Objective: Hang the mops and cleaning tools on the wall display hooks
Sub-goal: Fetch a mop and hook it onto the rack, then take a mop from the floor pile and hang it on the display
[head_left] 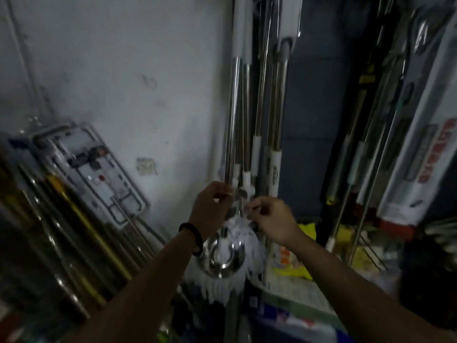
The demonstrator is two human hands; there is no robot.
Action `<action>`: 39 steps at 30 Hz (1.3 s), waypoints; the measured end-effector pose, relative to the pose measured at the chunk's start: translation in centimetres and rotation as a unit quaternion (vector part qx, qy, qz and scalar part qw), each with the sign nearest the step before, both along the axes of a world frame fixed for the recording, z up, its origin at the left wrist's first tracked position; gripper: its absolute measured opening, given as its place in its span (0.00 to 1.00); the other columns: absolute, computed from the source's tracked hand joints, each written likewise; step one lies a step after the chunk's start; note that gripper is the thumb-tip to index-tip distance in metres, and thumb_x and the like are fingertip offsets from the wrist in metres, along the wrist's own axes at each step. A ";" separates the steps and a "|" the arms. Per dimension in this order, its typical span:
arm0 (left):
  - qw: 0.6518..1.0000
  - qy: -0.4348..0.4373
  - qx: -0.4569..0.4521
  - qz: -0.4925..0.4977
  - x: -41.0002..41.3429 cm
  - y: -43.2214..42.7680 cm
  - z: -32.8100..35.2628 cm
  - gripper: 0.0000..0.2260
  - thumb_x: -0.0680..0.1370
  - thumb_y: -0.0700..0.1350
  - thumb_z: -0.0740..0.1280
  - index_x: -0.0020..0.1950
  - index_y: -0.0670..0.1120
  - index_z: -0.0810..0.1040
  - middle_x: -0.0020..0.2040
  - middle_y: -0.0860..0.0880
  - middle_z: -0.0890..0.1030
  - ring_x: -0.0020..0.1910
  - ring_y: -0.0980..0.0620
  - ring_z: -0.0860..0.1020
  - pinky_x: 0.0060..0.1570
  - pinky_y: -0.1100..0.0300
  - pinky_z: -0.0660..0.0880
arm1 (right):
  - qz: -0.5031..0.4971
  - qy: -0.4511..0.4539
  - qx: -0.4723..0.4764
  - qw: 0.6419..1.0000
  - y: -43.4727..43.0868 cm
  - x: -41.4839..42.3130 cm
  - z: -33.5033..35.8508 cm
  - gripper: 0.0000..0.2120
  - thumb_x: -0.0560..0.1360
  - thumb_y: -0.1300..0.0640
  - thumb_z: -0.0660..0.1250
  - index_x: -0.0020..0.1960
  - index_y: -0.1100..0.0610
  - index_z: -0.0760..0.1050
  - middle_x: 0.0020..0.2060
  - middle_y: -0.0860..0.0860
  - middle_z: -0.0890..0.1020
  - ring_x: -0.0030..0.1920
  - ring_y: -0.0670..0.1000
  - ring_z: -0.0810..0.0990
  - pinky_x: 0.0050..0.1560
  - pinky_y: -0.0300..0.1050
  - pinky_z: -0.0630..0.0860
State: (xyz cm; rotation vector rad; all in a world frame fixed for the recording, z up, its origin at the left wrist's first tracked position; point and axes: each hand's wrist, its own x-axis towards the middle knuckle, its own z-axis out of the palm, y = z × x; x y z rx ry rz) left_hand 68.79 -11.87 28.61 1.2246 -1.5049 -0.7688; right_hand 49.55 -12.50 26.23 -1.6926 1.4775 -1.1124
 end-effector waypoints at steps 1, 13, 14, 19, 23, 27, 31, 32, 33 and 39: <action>0.999 0.020 0.038 -0.029 -0.3 1.3 -1.5 0.03 0.81 0.37 0.69 0.54 0.40 0.79 0.46 0.44 0.83 0.34 0.54 0.83 0.37 0.54 0.80 | -0.005 -0.019 0.035 0.999 1.5 -0.2 -1.8 0.05 0.78 0.61 0.74 0.48 0.51 0.84 0.40 0.54 0.87 0.40 0.56 0.88 0.36 0.48 0.82; 0.929 0.056 0.354 -0.091 -2.4 14.5 -25.9 0.04 0.83 0.39 0.65 0.53 0.45 0.79 0.45 0.45 0.84 0.31 0.55 0.82 0.41 0.51 0.80 | -0.055 0.005 0.344 0.937 16.7 -6.7 -25.7 0.03 0.80 0.59 0.73 0.54 0.56 0.83 0.43 0.60 0.88 0.36 0.54 0.86 0.34 0.45 0.81; 0.920 0.059 0.380 -0.077 -2.3 15.7 -27.8 0.04 0.83 0.39 0.65 0.55 0.45 0.79 0.46 0.45 0.84 0.31 0.55 0.82 0.39 0.53 0.80 | -0.053 0.011 0.362 0.930 17.6 -7.2 -27.7 0.02 0.80 0.58 0.74 0.52 0.56 0.83 0.43 0.60 0.88 0.36 0.54 0.86 0.34 0.45 0.80; 0.866 0.103 0.489 0.023 -2.9 21.4 -37.0 0.05 0.83 0.38 0.66 0.56 0.42 0.80 0.43 0.46 0.84 0.34 0.51 0.81 0.30 0.63 0.76 | -0.028 0.048 0.469 0.881 21.1 -9.4 -37.5 0.05 0.77 0.61 0.74 0.53 0.57 0.85 0.41 0.61 0.86 0.37 0.57 0.83 0.34 0.44 0.77; 0.822 0.168 0.541 0.062 -5.2 23.5 -44.5 0.05 0.84 0.38 0.65 0.55 0.39 0.80 0.43 0.41 0.81 0.34 0.46 0.77 0.29 0.60 0.73 | 0.019 0.108 0.511 0.852 22.8 -10.9 -48.4 0.01 0.76 0.56 0.73 0.46 0.53 0.82 0.43 0.63 0.85 0.44 0.64 0.85 0.40 0.55 0.79; 0.776 0.247 0.564 0.135 -6.5 23.8 -51.3 0.04 0.83 0.39 0.66 0.49 0.43 0.79 0.46 0.39 0.80 0.36 0.44 0.79 0.40 0.54 0.73 | 0.083 0.174 0.514 0.836 22.0 -9.2 -53.8 0.06 0.78 0.58 0.68 0.44 0.59 0.79 0.41 0.61 0.84 0.44 0.62 0.85 0.43 0.59 0.83; 0.765 0.279 0.551 0.184 -5.9 23.4 -59.4 0.05 0.83 0.41 0.67 0.48 0.48 0.79 0.44 0.44 0.82 0.39 0.46 0.79 0.36 0.57 0.77 | 0.151 0.237 0.480 0.831 19.5 -8.6 -61.4 0.09 0.84 0.59 0.64 0.61 0.58 0.79 0.51 0.53 0.80 0.50 0.52 0.77 0.47 0.44 0.74; 0.766 0.278 0.548 0.187 -5.8 23.1 -61.6 0.05 0.83 0.41 0.67 0.49 0.50 0.78 0.45 0.45 0.83 0.41 0.45 0.80 0.38 0.55 0.78 | 0.157 0.251 0.473 0.830 18.8 -8.7 -63.6 0.12 0.84 0.58 0.64 0.66 0.60 0.78 0.54 0.55 0.81 0.52 0.52 0.77 0.50 0.43 0.73; 0.772 0.271 0.544 0.186 -5.9 22.6 -63.7 0.04 0.82 0.43 0.68 0.49 0.51 0.79 0.47 0.44 0.83 0.44 0.43 0.81 0.41 0.52 0.80 | 0.164 0.274 0.467 0.824 18.4 -8.9 -66.3 0.15 0.84 0.58 0.65 0.68 0.61 0.77 0.57 0.57 0.82 0.54 0.55 0.79 0.52 0.43 0.73; 0.781 0.287 0.523 0.184 -8.1 20.8 -76.6 0.03 0.83 0.41 0.67 0.52 0.48 0.78 0.47 0.44 0.82 0.44 0.44 0.78 0.33 0.62 0.77 | 0.191 0.337 0.399 0.831 16.5 -7.1 -78.8 0.13 0.78 0.58 0.65 0.48 0.63 0.87 0.46 0.57 0.87 0.51 0.56 0.82 0.50 0.38 0.75</action>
